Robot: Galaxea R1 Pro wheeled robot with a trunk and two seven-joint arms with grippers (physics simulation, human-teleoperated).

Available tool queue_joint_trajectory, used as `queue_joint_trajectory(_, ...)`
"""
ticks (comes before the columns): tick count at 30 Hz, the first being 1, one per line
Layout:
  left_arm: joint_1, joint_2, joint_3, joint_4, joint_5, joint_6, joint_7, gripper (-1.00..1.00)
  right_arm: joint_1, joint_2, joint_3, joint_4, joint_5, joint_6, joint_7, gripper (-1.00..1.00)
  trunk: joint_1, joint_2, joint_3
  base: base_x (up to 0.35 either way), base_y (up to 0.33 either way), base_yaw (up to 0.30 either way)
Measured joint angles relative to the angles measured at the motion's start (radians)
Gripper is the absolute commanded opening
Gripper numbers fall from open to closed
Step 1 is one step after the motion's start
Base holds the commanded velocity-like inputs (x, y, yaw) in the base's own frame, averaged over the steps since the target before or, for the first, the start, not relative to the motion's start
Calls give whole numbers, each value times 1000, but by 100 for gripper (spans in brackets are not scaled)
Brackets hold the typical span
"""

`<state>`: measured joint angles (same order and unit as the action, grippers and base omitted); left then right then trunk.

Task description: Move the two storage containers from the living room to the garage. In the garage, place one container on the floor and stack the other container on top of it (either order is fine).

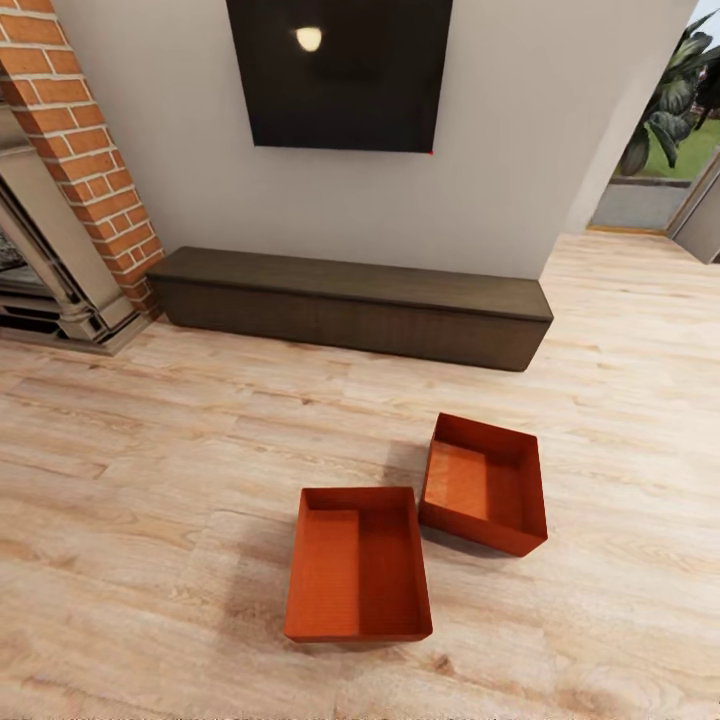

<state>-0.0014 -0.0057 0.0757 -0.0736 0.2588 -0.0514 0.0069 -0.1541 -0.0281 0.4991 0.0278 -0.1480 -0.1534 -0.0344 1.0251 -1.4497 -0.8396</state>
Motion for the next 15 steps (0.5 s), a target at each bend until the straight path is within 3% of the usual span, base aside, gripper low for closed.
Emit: queue_joint_trajectory(15, 0, 0, 0, 0, 0, 0, 0, 100, 0, 0, 0, 0, 0, 1, 0, 100, 0, 0, -24, 0, 0, 0)
